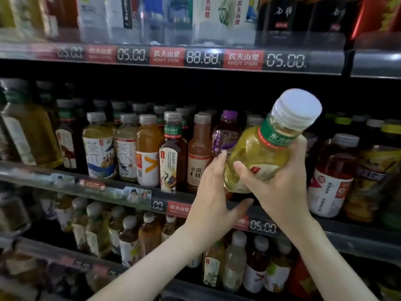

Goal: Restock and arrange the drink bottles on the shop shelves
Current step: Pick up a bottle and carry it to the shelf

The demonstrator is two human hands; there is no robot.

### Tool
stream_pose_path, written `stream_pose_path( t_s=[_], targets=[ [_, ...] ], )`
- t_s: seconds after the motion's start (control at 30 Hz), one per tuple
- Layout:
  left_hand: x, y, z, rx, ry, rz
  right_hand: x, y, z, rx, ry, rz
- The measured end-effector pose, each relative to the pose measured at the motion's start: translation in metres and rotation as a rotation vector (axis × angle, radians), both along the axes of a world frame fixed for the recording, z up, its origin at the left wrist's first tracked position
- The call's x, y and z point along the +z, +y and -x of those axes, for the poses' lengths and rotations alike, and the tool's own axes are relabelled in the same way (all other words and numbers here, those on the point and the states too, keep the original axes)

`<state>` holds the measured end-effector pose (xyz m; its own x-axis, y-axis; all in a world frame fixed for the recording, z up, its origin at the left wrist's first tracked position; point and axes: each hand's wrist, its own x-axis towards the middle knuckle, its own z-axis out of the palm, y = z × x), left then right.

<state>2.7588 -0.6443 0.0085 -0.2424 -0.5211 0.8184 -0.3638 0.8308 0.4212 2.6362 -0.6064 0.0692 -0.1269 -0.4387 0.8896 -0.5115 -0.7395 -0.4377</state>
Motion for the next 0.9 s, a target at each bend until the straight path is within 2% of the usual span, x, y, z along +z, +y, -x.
stream_pose_path(
  t_s=[0.1,0.2,0.33,0.5,0.67,0.77,0.9],
  targets=[
    [0.000,0.009,-0.007,0.102,0.105,0.032,0.002,0.020,-0.024,0.109,0.023,-0.053],
    [-0.012,0.015,-0.034,0.415,0.005,0.039,-0.011,0.022,-0.047,0.262,-0.014,-0.174],
    [-0.039,0.025,-0.088,0.441,-0.003,0.024,-0.032,0.011,-0.082,0.359,0.027,-0.403],
    [-0.067,0.035,-0.156,0.684,-0.232,0.062,-0.059,0.006,-0.136,0.374,0.120,-0.613],
    [-0.064,0.043,-0.218,0.688,-0.235,0.045,-0.061,0.004,-0.191,0.459,0.055,-0.626],
    [-0.050,0.048,-0.263,0.598,-0.265,0.003,-0.063,0.000,-0.224,0.435,0.001,-0.606],
    [-0.041,0.046,-0.330,0.579,-0.524,0.091,-0.058,-0.007,-0.259,0.330,-0.087,-0.598]
  ],
)
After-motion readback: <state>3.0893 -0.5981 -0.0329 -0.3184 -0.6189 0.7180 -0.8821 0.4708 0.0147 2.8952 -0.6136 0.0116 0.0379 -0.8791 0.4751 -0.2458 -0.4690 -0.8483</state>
